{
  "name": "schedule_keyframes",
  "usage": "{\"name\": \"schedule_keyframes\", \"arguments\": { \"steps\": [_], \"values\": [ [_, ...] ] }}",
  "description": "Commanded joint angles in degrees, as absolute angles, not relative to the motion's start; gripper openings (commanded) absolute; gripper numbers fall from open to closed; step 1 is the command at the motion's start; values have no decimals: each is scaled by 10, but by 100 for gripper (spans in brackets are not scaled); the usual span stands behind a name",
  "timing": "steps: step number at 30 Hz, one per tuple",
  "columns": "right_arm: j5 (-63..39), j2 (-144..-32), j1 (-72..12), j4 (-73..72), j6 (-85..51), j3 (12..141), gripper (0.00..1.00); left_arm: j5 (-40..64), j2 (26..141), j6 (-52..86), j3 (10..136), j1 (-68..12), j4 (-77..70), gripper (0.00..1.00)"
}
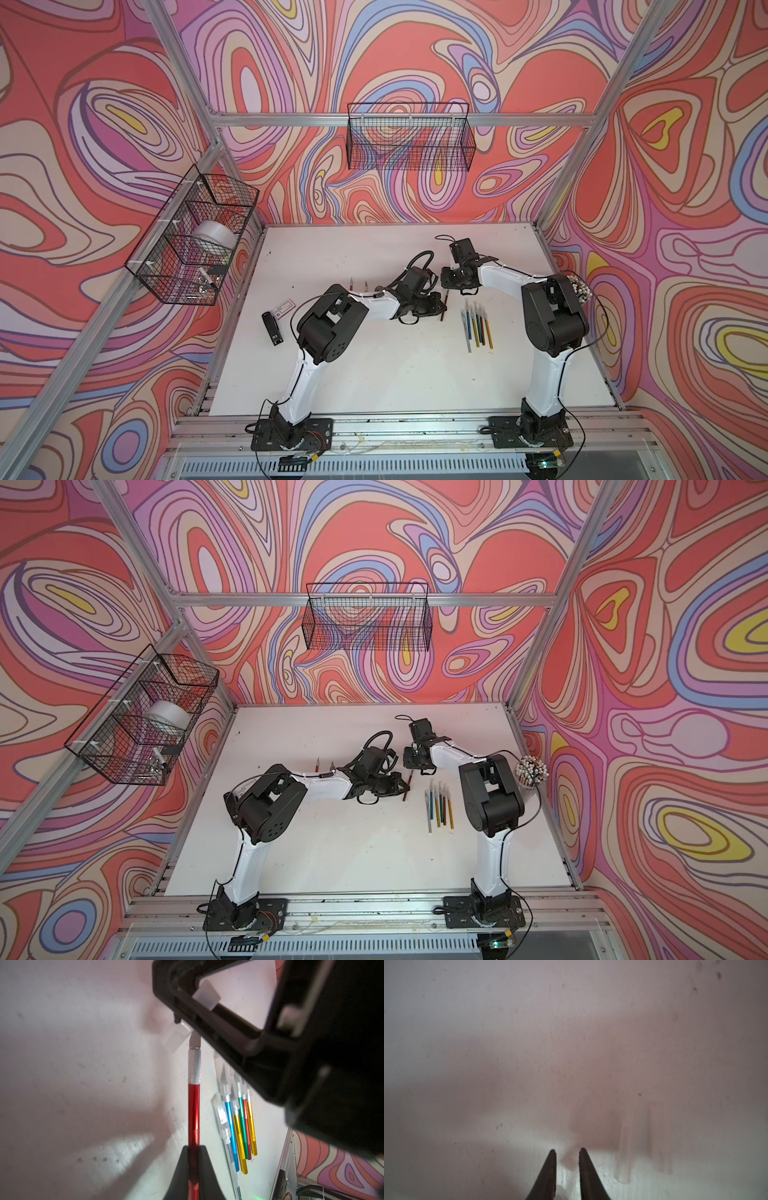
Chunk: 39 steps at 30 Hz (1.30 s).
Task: Remove protective caps from carving knives
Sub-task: Place the protective sleeve at the center of the board.
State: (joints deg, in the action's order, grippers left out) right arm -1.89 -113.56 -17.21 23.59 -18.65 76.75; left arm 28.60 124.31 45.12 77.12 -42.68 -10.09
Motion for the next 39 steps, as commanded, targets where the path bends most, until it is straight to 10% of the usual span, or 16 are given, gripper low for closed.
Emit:
{"name": "schedule_keyframes", "arguments": {
  "steps": [1,39],
  "values": [
    [-6,-1117,-169,238,-182,760,22,285,1254,472,779,-415,-101,0],
    [-86,-1106,-191,248,-101,765,29,199,945,382,498,-400,11,0]
  ]
}}
